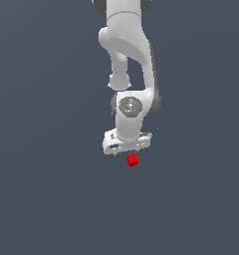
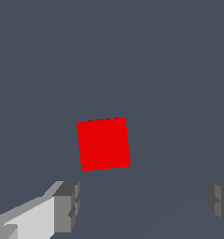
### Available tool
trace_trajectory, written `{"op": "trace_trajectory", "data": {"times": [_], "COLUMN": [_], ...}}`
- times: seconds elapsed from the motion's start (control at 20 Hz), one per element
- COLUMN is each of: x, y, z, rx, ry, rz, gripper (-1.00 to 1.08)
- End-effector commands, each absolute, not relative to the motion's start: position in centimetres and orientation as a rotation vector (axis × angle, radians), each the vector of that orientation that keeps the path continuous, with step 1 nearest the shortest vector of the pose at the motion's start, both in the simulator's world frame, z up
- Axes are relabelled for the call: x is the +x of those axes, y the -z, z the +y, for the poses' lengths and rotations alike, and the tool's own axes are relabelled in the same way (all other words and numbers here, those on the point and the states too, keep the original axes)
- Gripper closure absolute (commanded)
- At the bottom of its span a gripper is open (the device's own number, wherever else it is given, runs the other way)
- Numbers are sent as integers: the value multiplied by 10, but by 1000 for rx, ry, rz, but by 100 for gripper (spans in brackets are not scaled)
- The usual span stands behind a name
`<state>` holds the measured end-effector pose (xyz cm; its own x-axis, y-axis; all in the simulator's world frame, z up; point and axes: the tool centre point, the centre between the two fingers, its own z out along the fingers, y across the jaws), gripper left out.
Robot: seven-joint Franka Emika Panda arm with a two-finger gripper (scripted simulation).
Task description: Pick up the red cube and move it to a goal position.
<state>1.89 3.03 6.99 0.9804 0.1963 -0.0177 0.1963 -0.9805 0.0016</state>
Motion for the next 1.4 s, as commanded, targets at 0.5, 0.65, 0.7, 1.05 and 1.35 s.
{"op": "trace_trajectory", "data": {"times": [0.5,0.65,0.7,1.05,1.35], "x": [38,39,39,39,38], "y": [-21,-20,-20,-20,-22], "z": [61,62,62,62,61], "rx": [3107,3106,3106,3106,3106], "ry": [0,0,0,0,1], "rz": [470,473,473,473,473], "gripper": [-92,-92,108,108,108]}}
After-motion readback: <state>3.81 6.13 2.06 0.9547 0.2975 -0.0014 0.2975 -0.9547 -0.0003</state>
